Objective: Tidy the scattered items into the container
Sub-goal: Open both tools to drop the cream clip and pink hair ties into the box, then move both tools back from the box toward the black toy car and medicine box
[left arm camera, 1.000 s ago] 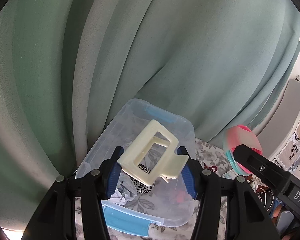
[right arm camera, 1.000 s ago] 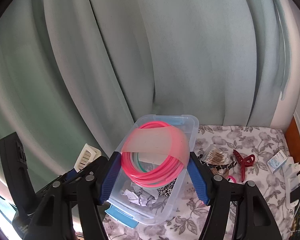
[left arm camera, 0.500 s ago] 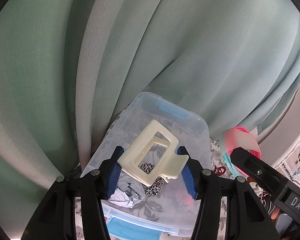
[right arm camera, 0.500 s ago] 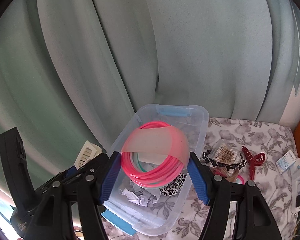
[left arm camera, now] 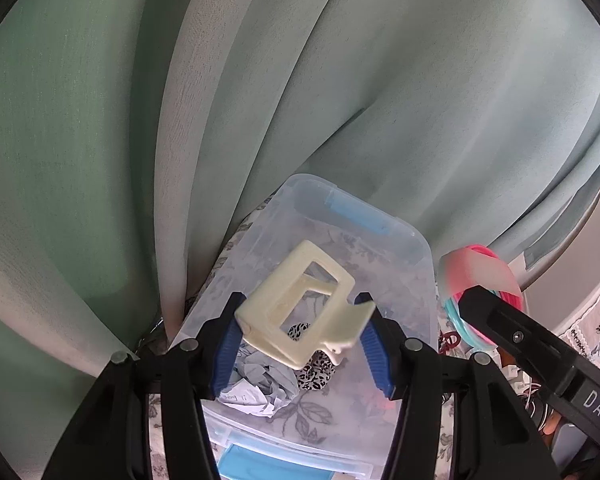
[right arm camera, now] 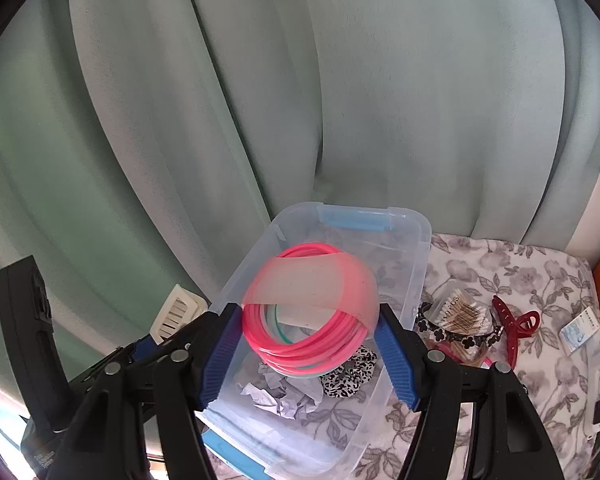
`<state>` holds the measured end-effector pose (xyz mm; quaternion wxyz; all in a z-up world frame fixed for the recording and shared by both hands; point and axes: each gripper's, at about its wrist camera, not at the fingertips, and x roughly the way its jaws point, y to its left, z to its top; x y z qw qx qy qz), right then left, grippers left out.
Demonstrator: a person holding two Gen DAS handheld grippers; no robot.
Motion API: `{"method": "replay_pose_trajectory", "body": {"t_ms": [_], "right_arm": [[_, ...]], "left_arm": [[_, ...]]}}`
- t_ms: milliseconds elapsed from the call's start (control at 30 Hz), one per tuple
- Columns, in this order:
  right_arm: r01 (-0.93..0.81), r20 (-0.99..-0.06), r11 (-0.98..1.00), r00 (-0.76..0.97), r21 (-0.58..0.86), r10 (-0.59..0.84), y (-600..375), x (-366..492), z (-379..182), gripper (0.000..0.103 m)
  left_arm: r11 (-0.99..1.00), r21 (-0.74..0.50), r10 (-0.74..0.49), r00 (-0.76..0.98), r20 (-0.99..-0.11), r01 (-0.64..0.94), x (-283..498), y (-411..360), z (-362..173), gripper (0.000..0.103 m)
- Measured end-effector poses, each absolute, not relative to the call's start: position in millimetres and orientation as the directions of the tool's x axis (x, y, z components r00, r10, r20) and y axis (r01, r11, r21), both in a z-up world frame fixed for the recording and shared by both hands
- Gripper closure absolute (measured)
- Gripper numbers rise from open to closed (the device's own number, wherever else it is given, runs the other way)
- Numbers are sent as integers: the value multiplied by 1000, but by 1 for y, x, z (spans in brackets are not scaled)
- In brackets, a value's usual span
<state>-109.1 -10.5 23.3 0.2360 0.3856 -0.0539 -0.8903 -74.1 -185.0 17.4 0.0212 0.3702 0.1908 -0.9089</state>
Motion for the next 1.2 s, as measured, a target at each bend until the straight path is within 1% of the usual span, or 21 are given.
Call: {"method": "replay_pose_trajectory", "body": {"t_ms": [67, 100, 200, 300, 367, 400, 567, 633, 733, 833, 1033, 1200], "right_arm": [[381, -667, -885, -590, 267, -455, -12, -110, 22, 31], [381, -671, -888, -592, 257, -447, -13, -110, 22, 31], [389, -676, -887, -585, 250, -447, -15, -111, 18, 31], [391, -672, -888, -592, 244, -445, -16, -112, 18, 30], [393, -668, -887, -595, 243, -447, -16, -113, 17, 24], [392, -667, -887, -597, 244, -447, -15, -114, 16, 23], [374, -669, -893, -599, 252, -440, -12, -119, 13, 17], [365, -671, -895, -600, 255, -436, -11, -118, 14, 15], [355, -672, -898, -602, 260, -432, -7, -116, 15, 12], [348, -672, -900, -604, 262, -429, -4, -111, 19, 6], [351, -643, -896, -627, 272, -440, 2, -102, 24, 0], [329, -622, -905, -658, 269, -424, 11, -99, 29, 0]], "left_arm": [[-924, -341, 117, -720, -685, 175, -76, -185, 15, 43], [-922, -346, 121, -718, -685, 175, -77, -185, 14, 37], [-918, -347, 112, -714, -691, 192, -82, -186, 11, 30], [-918, -342, 109, -704, -702, 199, -81, -187, 11, 26], [-920, -334, 100, -702, -705, 204, -80, -186, 12, 22], [-922, -331, 99, -701, -706, 203, -80, -185, 12, 20], [-925, -326, 102, -700, -707, 194, -83, -182, 9, 17], [-926, -325, 102, -700, -707, 194, -84, -182, 8, 12], [-926, -324, 100, -701, -706, 195, -83, -182, 8, 9], [-927, -317, 89, -702, -707, 202, -83, -181, 7, 4], [-925, -312, 67, -714, -697, 218, -81, -182, 10, 0], [-924, -306, 53, -717, -695, 228, -78, -182, 13, 0]]}}
